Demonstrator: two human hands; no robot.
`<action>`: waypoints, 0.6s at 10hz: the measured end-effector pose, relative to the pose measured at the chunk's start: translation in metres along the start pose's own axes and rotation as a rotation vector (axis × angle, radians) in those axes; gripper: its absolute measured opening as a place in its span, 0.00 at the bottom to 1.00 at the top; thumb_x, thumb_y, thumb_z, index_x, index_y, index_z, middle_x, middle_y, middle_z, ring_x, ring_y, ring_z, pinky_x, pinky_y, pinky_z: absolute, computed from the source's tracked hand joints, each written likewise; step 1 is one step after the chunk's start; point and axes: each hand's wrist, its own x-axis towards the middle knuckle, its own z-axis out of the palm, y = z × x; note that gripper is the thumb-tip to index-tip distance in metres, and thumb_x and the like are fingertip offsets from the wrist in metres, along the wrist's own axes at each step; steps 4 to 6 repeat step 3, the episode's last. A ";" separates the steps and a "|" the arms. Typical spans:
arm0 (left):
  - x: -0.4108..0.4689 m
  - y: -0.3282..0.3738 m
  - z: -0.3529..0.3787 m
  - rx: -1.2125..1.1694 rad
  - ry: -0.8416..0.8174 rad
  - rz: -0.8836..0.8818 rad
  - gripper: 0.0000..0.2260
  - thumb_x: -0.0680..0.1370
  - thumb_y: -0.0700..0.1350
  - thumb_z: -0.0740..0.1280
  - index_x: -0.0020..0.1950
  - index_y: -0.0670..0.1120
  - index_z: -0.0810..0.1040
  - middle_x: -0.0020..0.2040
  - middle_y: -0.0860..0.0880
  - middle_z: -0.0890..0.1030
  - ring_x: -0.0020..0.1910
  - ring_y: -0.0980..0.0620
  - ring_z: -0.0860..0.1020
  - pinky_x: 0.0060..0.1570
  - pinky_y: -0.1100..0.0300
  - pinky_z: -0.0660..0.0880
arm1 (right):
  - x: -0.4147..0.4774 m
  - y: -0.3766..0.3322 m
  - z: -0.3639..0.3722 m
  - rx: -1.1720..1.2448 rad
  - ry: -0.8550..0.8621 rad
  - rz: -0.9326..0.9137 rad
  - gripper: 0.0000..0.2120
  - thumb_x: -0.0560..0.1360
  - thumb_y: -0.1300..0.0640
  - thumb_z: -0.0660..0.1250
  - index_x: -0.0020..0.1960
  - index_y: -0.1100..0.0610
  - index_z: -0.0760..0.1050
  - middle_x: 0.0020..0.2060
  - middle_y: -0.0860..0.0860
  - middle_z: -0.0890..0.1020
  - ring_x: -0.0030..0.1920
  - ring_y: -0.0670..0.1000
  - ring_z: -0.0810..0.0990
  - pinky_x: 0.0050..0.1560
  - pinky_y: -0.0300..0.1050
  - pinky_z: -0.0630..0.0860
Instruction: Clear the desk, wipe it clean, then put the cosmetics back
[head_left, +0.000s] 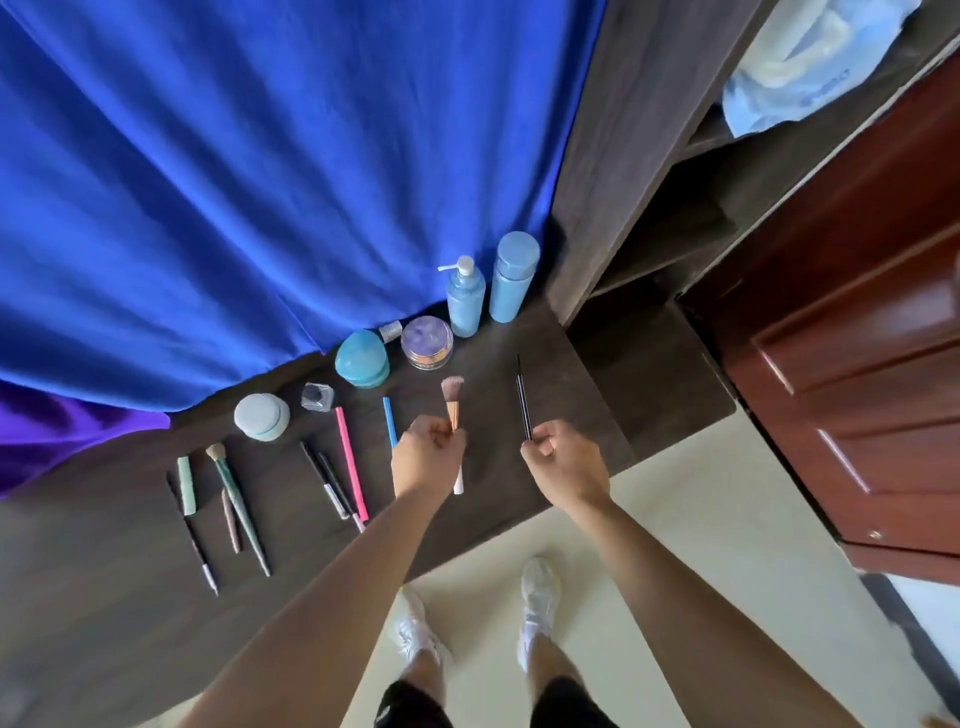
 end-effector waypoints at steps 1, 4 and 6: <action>0.007 -0.007 0.005 0.008 -0.036 0.007 0.05 0.75 0.48 0.71 0.45 0.53 0.76 0.37 0.61 0.77 0.40 0.56 0.76 0.36 0.64 0.66 | 0.001 0.005 0.011 -0.035 -0.019 0.049 0.11 0.74 0.45 0.67 0.55 0.46 0.77 0.38 0.39 0.79 0.50 0.49 0.81 0.47 0.43 0.73; 0.010 -0.006 0.000 0.033 -0.076 0.008 0.06 0.74 0.48 0.72 0.48 0.52 0.76 0.38 0.60 0.78 0.41 0.56 0.78 0.34 0.70 0.64 | 0.001 0.006 0.009 -0.083 -0.006 0.055 0.17 0.76 0.42 0.67 0.61 0.48 0.75 0.45 0.43 0.82 0.54 0.51 0.81 0.52 0.45 0.74; 0.010 -0.006 0.000 0.033 -0.076 0.008 0.06 0.74 0.48 0.72 0.48 0.52 0.76 0.38 0.60 0.78 0.41 0.56 0.78 0.34 0.70 0.64 | 0.001 0.006 0.009 -0.083 -0.006 0.055 0.17 0.76 0.42 0.67 0.61 0.48 0.75 0.45 0.43 0.82 0.54 0.51 0.81 0.52 0.45 0.74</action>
